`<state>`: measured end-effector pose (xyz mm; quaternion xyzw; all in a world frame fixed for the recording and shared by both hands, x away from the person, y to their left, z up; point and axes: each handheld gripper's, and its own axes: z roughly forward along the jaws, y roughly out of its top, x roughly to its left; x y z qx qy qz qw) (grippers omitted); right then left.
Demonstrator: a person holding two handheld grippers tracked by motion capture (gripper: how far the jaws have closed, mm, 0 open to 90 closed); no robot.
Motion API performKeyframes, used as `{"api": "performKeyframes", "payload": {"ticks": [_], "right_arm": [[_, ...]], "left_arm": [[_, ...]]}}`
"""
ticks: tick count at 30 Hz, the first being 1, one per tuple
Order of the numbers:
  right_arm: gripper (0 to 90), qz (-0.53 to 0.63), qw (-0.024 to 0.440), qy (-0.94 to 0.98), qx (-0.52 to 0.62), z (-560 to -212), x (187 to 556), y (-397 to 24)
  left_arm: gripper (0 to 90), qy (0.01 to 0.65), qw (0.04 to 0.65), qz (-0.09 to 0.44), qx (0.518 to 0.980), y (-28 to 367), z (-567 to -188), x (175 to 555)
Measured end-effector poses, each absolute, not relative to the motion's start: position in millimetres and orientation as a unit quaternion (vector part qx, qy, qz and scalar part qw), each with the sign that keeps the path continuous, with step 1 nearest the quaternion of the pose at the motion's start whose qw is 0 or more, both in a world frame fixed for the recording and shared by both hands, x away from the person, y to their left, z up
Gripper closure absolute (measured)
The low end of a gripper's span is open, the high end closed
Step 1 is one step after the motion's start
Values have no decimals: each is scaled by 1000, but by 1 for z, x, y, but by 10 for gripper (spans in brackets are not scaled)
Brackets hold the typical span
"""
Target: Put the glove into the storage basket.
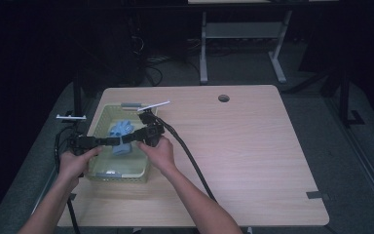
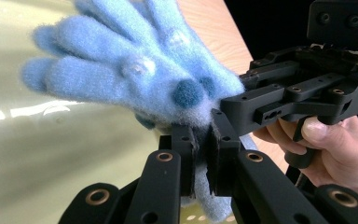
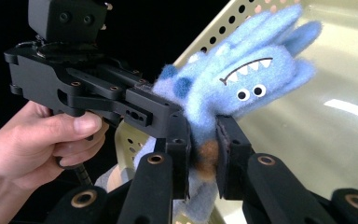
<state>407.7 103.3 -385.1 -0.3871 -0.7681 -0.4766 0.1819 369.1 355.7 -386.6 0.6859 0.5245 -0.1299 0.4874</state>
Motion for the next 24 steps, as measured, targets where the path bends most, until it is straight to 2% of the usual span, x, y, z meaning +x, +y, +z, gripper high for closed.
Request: {"api": "performKeyframes", "payload": {"ticks": [24], "right_arm": [[745,-418,173,-795,-405,-411,419,113]], "left_arm": [[833,550,409,-109,720,344,-407,384]]}}
